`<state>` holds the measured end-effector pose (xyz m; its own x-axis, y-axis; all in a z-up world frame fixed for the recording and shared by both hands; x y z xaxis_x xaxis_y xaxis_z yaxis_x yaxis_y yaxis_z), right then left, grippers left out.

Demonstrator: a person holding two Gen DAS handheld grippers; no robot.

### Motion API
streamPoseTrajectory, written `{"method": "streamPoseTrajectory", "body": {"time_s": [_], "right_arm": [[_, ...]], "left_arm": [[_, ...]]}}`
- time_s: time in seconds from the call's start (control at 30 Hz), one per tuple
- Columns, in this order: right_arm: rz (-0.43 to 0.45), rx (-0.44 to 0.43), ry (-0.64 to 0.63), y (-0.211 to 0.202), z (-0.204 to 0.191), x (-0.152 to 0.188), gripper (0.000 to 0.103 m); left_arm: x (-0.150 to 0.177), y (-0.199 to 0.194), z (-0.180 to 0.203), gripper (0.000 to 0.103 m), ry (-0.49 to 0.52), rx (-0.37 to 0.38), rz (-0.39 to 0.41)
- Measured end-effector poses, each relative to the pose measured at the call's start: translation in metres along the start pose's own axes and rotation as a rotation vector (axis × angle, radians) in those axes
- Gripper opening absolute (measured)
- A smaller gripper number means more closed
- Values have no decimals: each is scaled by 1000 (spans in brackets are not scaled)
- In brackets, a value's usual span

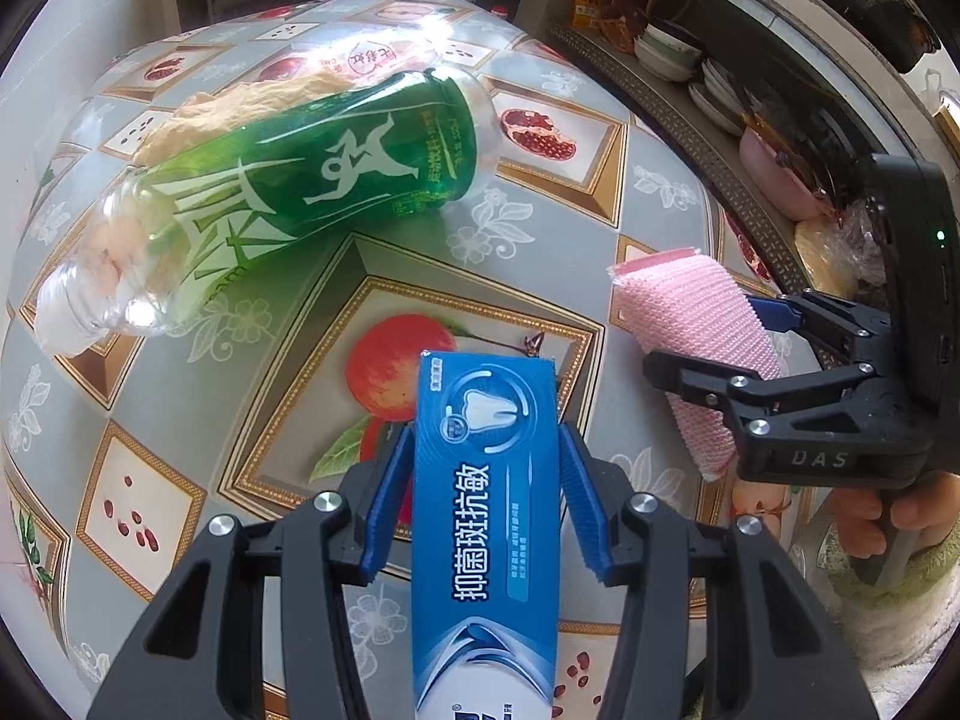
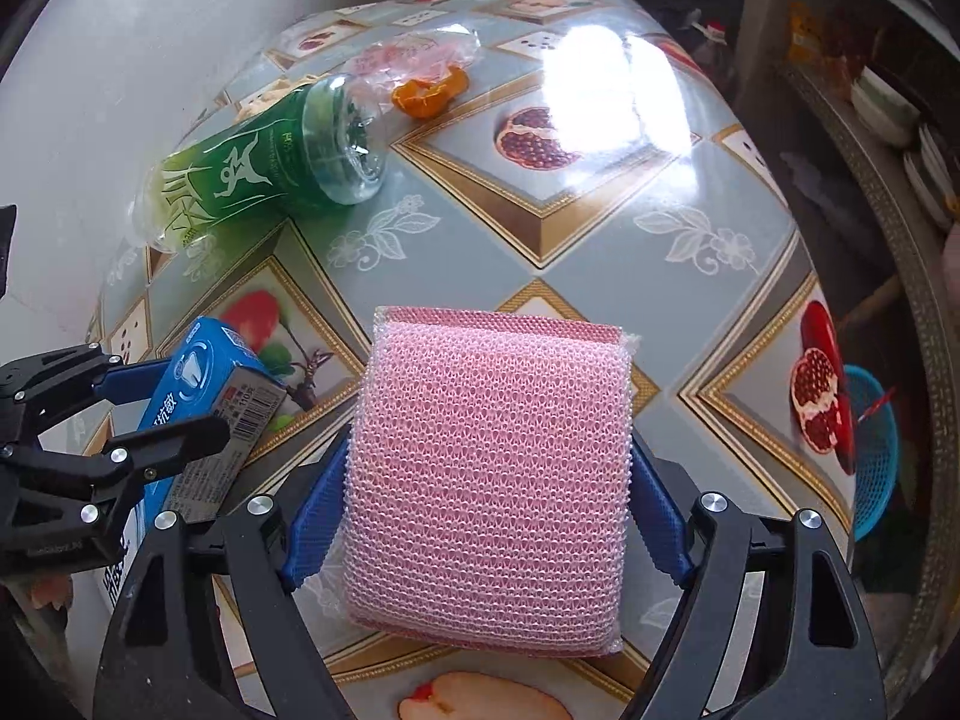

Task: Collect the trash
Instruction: 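Lift the pink sponge and toothpaste box off the table with both tools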

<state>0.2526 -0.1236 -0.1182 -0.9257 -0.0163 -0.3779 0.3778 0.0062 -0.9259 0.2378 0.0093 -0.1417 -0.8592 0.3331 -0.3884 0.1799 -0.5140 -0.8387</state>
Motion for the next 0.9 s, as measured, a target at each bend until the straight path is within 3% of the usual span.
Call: {"method": "streamPoseTrajectory", "body": {"time_s": [0.27, 0.4, 0.6, 0.9], "right_arm": [[15, 3, 39, -1, 8, 9, 78], [29, -17, 62, -6, 15, 13, 78], [67, -43, 88, -21, 28, 14, 78], [161, -98, 141, -56, 46, 12, 78]], "left_arm": [[0, 18, 9, 48, 104, -76, -116], [-1, 17, 18, 47, 130, -89, -113], [-1, -16, 34, 46, 166, -103, -10], [7, -86, 67, 45, 228, -124, 241]]}}
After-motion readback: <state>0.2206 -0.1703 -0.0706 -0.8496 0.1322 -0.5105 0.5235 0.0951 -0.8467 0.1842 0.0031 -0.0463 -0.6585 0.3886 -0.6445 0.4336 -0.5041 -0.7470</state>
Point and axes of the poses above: each gripper's, at about its wrist camera, not at the fingertips, and y roughly the way its jaws point, z to its right, x to its underside, the point moved 6 cm from there along y, roughly the way its jaws point, and after that the axes turned 10 degrees about x, right-handed, at the moved point
